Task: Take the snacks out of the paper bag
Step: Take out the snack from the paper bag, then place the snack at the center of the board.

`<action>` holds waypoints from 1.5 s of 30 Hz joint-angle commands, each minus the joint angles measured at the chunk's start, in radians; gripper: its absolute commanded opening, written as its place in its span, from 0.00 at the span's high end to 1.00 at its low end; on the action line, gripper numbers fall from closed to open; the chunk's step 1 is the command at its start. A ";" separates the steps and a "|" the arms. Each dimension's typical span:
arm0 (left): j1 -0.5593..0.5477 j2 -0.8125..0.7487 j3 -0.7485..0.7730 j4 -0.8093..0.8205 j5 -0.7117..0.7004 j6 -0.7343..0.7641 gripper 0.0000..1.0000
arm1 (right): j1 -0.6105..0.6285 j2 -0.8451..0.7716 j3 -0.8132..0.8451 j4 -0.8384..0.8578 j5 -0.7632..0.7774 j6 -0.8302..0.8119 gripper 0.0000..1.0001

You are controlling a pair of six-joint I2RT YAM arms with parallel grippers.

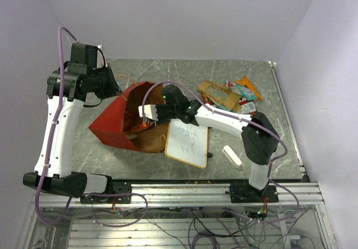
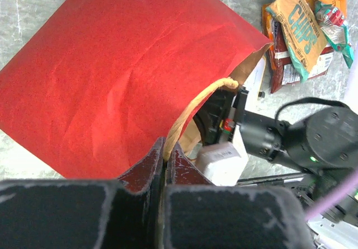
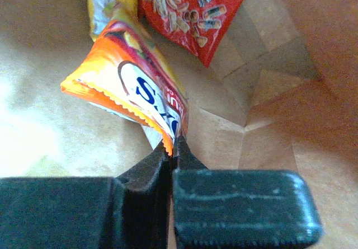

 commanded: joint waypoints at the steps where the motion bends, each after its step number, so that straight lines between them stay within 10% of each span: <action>1: -0.005 0.000 0.029 0.010 -0.003 0.010 0.93 | 0.005 -0.124 -0.060 0.112 -0.061 0.102 1.00; 11: -0.003 0.006 0.017 0.023 0.027 -0.008 0.93 | 0.003 -0.325 -0.179 0.344 0.038 0.285 1.00; 27: 0.020 0.008 -0.001 0.039 0.040 -0.042 0.93 | -0.115 -0.688 -0.270 0.246 0.352 0.230 1.00; 35: 0.027 -0.008 -0.041 0.041 0.047 -0.045 0.93 | -0.266 -0.654 -0.222 0.081 0.662 0.408 1.00; 45: 0.026 0.011 -0.024 0.037 0.050 -0.029 0.93 | -0.473 -0.469 -0.142 0.107 0.569 0.340 1.00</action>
